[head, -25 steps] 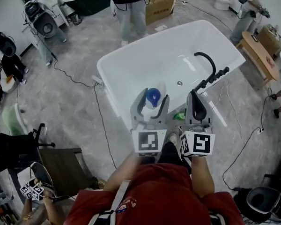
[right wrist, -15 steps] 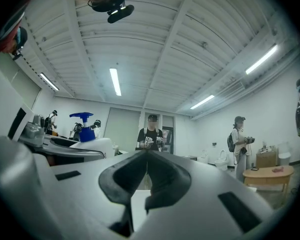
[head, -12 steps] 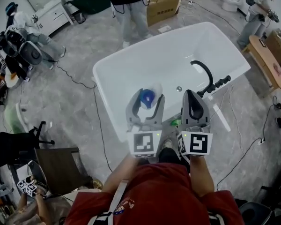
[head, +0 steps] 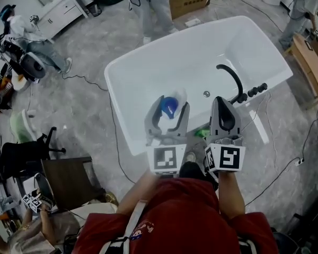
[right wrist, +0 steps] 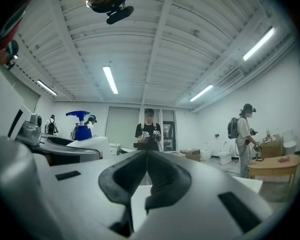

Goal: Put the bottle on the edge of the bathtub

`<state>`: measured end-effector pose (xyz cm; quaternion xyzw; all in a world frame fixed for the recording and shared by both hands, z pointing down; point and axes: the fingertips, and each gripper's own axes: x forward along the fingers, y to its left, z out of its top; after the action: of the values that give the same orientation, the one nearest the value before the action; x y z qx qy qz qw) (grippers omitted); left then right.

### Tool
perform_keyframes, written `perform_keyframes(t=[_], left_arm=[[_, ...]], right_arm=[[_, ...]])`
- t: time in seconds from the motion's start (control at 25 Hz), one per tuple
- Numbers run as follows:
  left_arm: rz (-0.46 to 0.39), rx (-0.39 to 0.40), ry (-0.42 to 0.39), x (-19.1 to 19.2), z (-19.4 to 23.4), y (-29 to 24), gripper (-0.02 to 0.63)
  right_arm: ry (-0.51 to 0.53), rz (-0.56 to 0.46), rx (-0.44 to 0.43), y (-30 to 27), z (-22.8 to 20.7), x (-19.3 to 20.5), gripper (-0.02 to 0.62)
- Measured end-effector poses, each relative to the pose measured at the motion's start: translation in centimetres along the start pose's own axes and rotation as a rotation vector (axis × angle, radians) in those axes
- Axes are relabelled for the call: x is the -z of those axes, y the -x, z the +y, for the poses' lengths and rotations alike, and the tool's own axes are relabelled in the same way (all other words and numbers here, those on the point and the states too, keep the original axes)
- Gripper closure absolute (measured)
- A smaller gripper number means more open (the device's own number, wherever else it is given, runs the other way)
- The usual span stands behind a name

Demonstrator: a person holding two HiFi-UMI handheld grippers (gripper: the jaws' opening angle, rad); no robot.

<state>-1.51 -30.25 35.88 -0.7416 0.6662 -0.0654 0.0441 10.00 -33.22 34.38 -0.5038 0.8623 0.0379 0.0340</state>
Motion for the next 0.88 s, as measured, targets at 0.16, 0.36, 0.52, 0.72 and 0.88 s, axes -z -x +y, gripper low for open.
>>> perform_keyframes(t=[0.16, 0.36, 0.52, 0.72, 0.88], left_arm=[[0.011, -0.019, 0.044, 0.5, 0.4, -0.8, 0.334], [0.016, 0.003, 0.030, 1.5, 1.7, -1.2, 0.334], [0.023, 0.015, 0.049, 2.3, 2.5, -1.6, 0.334], [0.059, 0.047, 0.047, 4.7, 3.1, -1.8, 0.334], [0.084, 0.059, 0.056, 6.7, 3.3, -2.1, 0.334]], right_arm=[[-0.005, 0.023, -0.008, -0.9, -0.3, 0.9, 0.583], [0.008, 0.041, 0.000, -2.2, 0.8, 1.3, 0.583], [0.027, 0.055, 0.013, -3.1, 1.5, 1.7, 0.583], [0.046, 0.070, 0.027, -3.9, 2.5, 2.1, 0.583], [0.059, 0.086, 0.033, -4.1, 2.7, 2.4, 0.583]])
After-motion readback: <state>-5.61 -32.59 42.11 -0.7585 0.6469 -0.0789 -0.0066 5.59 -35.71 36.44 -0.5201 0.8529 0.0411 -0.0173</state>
